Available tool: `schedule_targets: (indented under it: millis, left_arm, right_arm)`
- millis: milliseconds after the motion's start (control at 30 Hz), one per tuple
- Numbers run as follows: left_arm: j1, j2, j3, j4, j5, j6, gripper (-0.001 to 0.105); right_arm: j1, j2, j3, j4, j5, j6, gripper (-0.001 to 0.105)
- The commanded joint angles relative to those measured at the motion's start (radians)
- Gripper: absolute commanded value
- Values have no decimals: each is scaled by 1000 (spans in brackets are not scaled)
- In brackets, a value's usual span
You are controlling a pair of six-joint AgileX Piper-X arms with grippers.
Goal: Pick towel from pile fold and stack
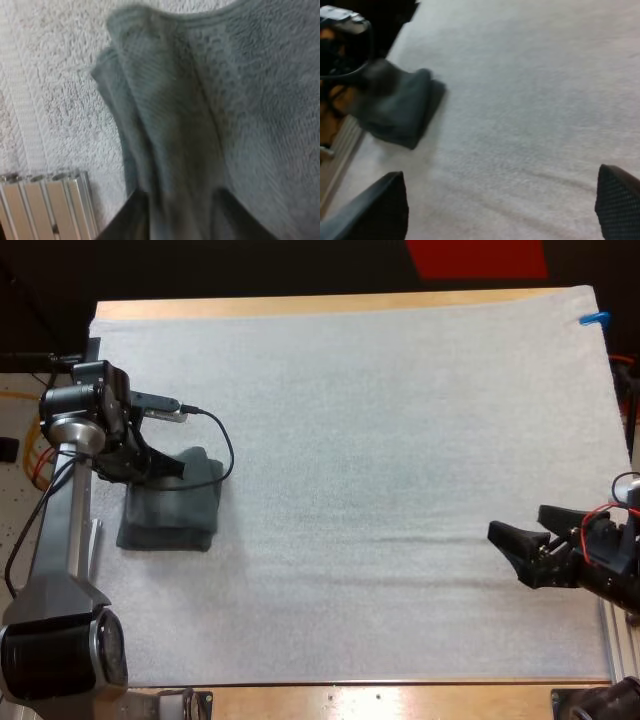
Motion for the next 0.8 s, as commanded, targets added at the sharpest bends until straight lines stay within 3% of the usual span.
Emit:
schedule_targets:
  millis: [0,133,233,467,633,767]
  left_arm:
    - [-1,-6,-2,-2,-28,6,46]
    - [-1,-6,-2,-6,-150,4,50]
    - [-1,-9,-2,-3,-143,-14,50]
    - [-1,-121,-2,-13,162,-53,50]
    - [-1,-275,-2,-44,324,-63,50]
    - [-26,-411,-2,-78,371,-64,50]
  right_arm:
    - [2,-2,1,-20,-37,1,74]
    - [2,-2,1,-35,-134,1,74]
    - [2,-2,1,-35,-150,1,74]
    - [2,-2,1,-74,-169,3,74]
    - [2,18,1,-73,-173,36,74]
    - [2,64,1,-80,-171,37,74]
